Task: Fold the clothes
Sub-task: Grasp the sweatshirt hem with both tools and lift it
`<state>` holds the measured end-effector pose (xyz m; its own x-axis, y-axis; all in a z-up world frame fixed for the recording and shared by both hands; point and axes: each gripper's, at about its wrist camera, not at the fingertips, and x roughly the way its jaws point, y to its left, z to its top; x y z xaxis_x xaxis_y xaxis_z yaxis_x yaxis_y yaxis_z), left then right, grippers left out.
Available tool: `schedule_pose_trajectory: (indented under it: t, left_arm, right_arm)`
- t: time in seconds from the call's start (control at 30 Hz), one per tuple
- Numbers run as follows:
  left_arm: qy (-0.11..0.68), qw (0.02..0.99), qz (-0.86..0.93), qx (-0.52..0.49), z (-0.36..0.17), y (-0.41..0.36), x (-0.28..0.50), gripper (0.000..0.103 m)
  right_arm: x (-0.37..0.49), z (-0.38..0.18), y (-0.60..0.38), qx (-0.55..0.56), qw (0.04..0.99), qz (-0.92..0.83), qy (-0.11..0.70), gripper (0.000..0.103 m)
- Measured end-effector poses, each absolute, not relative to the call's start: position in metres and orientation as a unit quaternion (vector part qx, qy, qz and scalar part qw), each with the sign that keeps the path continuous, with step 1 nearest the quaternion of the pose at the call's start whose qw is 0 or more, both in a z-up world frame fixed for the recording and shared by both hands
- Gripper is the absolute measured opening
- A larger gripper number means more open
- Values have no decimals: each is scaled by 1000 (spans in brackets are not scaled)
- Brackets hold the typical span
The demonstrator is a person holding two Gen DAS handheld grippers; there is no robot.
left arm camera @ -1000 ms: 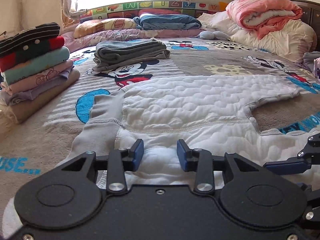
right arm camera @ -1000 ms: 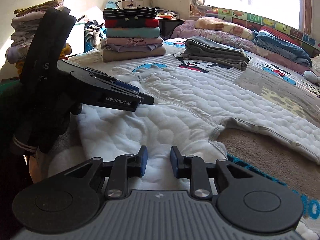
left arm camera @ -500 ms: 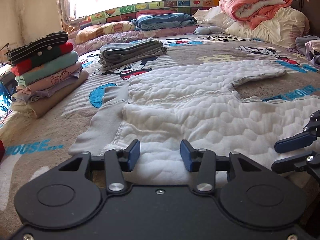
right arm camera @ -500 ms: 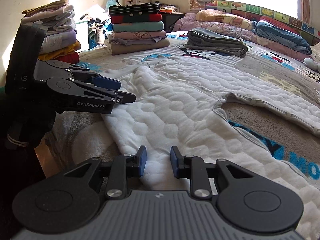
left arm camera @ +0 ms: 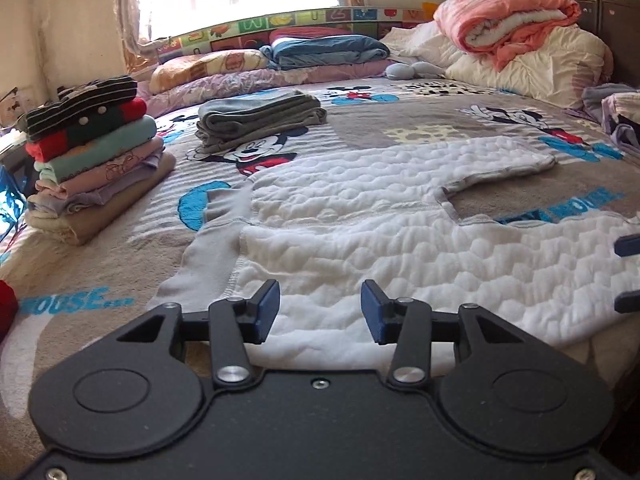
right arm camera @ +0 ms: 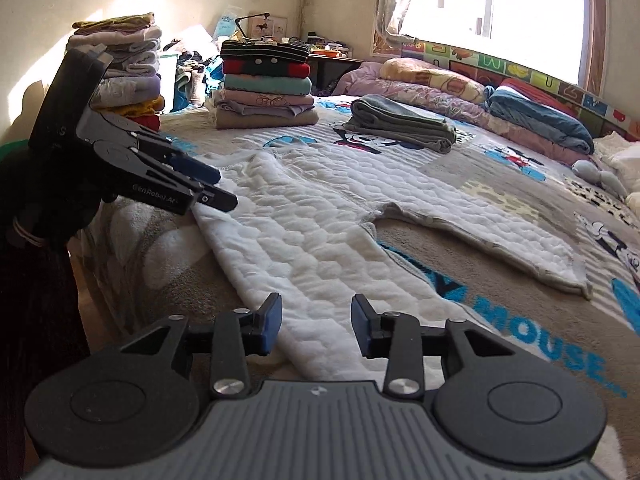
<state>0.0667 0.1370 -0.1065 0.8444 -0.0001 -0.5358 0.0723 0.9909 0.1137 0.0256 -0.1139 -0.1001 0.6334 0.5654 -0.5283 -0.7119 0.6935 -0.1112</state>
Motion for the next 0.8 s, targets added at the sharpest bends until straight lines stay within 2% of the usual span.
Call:
schedule_pose_trajectory:
  t: [0.1, 0.23, 0.47, 0.67, 0.8]
  left_arm:
    - [356, 931, -35, 68, -124, 129, 87, 46]
    - [348, 931, -32, 103, -112, 114, 85, 48]
    - [278, 934, 0, 223, -71, 120, 56, 59]
    - [282, 853, -20, 438, -99, 127, 37, 63]
    - [295, 821, -28, 488, -121, 142, 32, 63]
  right_arm:
    - [21, -111, -130, -191, 890, 339, 238, 48]
    - [31, -130, -153, -167, 882, 325, 296, 53]
    - [6, -117, -164, -211, 890, 315, 255, 53]
    - [-10, -120, -171, -283, 882, 295, 235, 53]
    - [-13, -126, -173, -309, 877, 283, 236, 51]
